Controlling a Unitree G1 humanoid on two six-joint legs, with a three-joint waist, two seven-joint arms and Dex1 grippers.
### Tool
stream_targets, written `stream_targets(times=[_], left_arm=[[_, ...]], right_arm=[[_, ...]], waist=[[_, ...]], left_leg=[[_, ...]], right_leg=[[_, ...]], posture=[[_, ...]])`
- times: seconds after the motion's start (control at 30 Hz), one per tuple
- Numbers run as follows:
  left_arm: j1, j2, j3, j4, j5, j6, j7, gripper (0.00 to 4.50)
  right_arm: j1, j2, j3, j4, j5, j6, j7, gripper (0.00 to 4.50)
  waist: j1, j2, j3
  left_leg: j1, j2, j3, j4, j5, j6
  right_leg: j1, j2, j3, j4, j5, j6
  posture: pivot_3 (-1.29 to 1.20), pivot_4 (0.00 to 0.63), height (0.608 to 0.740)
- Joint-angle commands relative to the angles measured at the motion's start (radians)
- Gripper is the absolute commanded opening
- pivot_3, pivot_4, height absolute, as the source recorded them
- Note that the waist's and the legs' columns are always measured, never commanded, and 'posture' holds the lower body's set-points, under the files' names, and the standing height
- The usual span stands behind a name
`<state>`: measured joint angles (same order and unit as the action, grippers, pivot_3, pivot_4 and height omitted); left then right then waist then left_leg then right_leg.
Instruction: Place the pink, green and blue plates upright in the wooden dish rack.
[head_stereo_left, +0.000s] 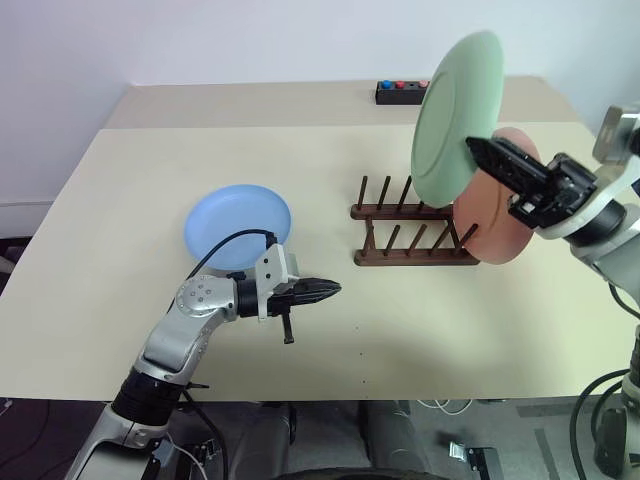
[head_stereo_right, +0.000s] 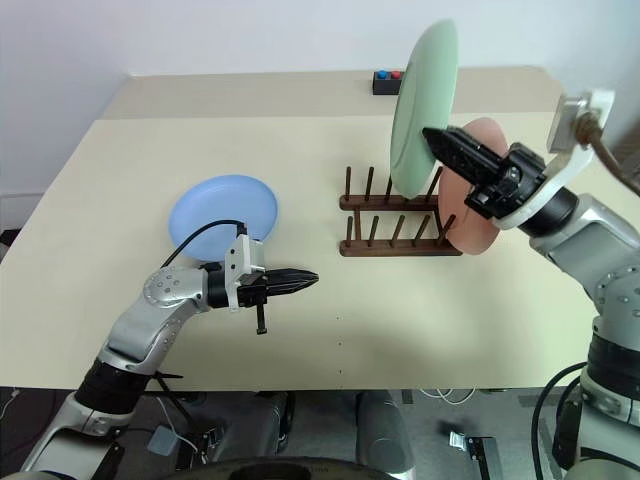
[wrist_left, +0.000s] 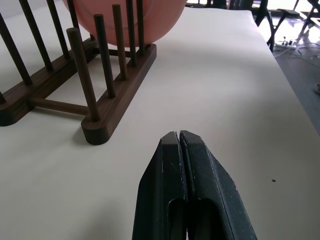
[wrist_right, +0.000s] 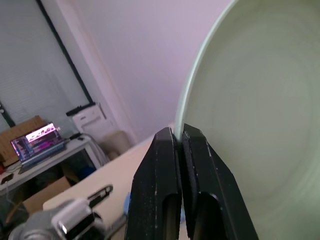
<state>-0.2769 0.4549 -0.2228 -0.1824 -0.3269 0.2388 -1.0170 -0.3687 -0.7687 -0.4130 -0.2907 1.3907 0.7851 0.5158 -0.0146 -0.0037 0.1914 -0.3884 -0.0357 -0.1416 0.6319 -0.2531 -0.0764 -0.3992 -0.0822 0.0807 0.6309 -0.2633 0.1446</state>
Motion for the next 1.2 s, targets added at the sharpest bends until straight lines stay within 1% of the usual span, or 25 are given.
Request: stream_targets(times=[0.03, 0.23, 1.2], left_arm=[[0.005, 0.007, 0.003, -0.039, -0.006, -0.002, 0.003, 0.00], [0.004, 0.005, 0.000, -0.038, -0.003, -0.002, 0.003, 0.00], [0.004, 0.003, -0.002, -0.031, 0.002, -0.008, -0.002, 0.00]], right_arm=[[0.003, 0.005, -0.025, -0.022, -0.001, -0.004, 0.009, 0.06], [0.039, 0.005, -0.029, -0.012, -0.017, 0.005, 0.024, 0.06], [0.110, -0.001, -0.058, 0.007, -0.038, 0.030, 0.031, 0.06]], waist=[[-0.001, 0.000, 0.000], [0.000, 0.000, 0.000], [0.000, 0.000, 0.000]], left_leg=[[0.000, 0.000, 0.000, 0.000, 0.000, 0.000], [0.000, 0.000, 0.000, 0.000, 0.000, 0.000], [0.000, 0.000, 0.000, 0.000, 0.000, 0.000]], right_leg=[[0.000, 0.000, 0.000, 0.000, 0.000, 0.000], [0.000, 0.000, 0.000, 0.000, 0.000, 0.000], [0.000, 0.000, 0.000, 0.000, 0.000, 0.000]], posture=[[0.00, 0.150, 0.740], [0.00, 0.150, 0.740], [0.00, 0.150, 0.740]])
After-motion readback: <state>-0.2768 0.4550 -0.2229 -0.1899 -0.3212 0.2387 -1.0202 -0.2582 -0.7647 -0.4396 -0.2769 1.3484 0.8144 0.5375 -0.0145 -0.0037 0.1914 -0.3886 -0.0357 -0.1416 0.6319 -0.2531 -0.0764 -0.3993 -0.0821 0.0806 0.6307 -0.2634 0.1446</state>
